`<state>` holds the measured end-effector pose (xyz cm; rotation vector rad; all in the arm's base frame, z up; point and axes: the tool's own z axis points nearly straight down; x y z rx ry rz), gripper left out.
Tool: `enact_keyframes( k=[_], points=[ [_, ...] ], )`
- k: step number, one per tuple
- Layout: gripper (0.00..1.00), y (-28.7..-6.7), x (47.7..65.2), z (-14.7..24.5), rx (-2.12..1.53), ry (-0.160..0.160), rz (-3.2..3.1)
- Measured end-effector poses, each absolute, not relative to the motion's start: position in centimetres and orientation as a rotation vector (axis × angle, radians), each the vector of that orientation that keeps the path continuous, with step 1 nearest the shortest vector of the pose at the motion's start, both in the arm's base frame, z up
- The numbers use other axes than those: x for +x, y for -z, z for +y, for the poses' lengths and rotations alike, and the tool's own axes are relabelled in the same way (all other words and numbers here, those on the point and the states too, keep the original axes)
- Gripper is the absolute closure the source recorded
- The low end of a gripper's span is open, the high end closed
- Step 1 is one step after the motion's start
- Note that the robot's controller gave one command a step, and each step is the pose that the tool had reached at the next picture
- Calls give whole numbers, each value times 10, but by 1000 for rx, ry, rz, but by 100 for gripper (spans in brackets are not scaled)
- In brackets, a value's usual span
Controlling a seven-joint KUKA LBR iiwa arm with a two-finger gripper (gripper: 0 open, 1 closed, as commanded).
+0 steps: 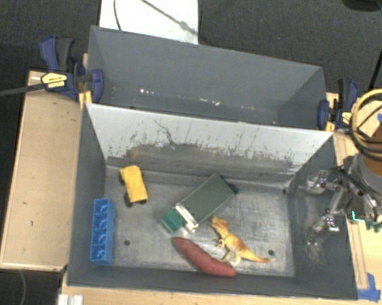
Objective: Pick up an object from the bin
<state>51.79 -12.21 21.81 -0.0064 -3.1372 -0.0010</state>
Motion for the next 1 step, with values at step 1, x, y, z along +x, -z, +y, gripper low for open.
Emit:
enact_keyframes(
  k=[1],
  points=[
    [0,-222,520,-122,0,-1,-3145]
  ],
)
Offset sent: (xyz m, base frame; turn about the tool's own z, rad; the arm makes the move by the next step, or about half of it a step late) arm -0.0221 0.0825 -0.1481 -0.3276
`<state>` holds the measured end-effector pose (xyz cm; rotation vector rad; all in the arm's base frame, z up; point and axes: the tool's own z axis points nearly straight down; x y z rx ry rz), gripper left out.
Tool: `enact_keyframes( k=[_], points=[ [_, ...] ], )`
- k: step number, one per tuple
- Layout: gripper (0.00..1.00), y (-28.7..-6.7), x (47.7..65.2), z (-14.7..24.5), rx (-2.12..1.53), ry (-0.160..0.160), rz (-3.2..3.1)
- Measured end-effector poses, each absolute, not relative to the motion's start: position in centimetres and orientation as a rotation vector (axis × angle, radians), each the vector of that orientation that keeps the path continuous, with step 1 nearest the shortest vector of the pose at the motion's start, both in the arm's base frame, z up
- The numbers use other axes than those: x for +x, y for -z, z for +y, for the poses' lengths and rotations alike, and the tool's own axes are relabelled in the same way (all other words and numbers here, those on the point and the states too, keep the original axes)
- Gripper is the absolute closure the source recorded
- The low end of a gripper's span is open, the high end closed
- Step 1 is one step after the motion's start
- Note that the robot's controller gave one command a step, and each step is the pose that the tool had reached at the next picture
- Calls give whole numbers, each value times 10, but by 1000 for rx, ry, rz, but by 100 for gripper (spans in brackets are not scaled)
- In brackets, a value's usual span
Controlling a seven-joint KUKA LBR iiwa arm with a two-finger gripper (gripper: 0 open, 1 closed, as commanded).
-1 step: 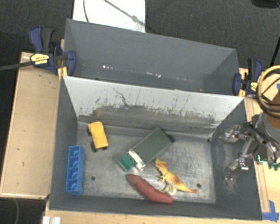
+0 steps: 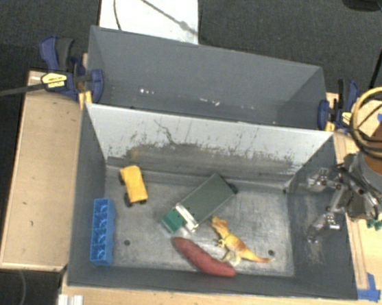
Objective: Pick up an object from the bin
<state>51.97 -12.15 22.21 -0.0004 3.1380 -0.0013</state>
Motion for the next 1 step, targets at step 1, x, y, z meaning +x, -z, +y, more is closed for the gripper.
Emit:
enact_keyframes(
  k=[1],
  points=[
    [0,-166,511,-91,-187,2,3130]
  ],
)
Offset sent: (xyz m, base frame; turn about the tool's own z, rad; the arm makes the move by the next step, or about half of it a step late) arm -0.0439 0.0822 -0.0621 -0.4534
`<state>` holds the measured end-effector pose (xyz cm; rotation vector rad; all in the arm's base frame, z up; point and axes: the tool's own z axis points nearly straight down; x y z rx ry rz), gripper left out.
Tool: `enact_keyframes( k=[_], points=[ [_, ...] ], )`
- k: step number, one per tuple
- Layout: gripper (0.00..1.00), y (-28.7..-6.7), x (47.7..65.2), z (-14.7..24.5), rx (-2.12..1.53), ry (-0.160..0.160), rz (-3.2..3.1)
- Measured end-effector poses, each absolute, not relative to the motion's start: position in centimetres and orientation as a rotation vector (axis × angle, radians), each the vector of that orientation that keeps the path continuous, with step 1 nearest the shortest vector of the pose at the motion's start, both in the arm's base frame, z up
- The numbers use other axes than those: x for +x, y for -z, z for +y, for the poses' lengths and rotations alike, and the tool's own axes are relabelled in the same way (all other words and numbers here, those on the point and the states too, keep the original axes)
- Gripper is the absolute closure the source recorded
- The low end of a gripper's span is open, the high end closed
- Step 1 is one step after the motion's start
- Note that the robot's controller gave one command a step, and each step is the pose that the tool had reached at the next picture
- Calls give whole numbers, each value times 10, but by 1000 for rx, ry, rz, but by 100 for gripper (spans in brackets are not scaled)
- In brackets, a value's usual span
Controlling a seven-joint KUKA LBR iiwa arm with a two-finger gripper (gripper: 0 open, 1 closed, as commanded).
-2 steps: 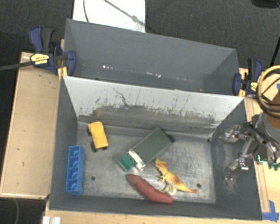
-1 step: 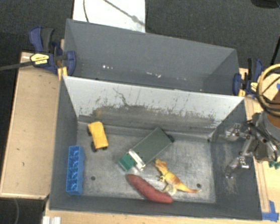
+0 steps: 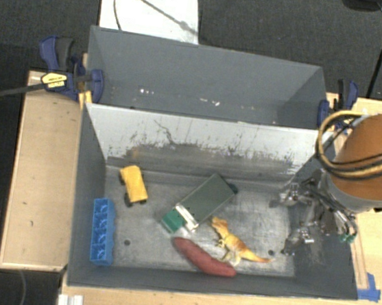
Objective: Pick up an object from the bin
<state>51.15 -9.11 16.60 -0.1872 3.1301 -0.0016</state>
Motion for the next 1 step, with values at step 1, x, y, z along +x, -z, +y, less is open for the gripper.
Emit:
enact_keyframes(
  k=[1],
  points=[
    [0,-159,482,-48,-685,0,3065]
  ],
)
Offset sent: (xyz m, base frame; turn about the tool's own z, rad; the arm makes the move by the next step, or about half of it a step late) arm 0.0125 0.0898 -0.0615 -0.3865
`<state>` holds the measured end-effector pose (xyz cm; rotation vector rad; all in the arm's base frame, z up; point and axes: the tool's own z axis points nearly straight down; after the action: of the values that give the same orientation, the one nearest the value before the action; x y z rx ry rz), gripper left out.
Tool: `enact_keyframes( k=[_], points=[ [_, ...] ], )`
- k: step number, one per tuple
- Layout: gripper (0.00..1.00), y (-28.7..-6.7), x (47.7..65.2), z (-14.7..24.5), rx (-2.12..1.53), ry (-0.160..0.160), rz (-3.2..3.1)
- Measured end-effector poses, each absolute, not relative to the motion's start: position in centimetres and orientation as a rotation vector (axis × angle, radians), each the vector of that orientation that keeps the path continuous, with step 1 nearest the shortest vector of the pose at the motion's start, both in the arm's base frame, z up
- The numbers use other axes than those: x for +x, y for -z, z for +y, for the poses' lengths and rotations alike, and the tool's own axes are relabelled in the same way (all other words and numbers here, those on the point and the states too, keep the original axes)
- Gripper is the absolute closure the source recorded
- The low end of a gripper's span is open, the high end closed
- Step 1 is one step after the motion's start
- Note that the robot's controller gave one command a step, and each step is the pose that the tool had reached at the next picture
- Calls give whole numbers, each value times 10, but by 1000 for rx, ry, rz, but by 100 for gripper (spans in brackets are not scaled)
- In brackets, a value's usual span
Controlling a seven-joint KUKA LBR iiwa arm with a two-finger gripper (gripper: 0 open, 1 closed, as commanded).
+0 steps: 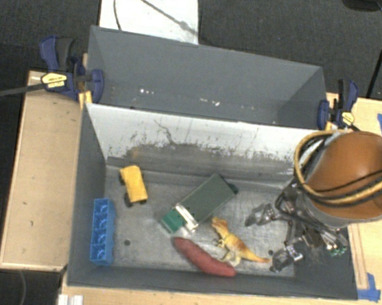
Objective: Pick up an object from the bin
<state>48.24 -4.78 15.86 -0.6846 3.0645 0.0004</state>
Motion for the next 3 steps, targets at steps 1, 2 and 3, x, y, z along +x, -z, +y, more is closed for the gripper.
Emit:
enact_keyframes(
  k=[1,2,3],
  points=[
    [0,-105,526,-1,-787,1,3034],
    [0,-95,518,-10,-329,4,3122],
    [100,-83,504,6,-141,32,3114]
  ],
)
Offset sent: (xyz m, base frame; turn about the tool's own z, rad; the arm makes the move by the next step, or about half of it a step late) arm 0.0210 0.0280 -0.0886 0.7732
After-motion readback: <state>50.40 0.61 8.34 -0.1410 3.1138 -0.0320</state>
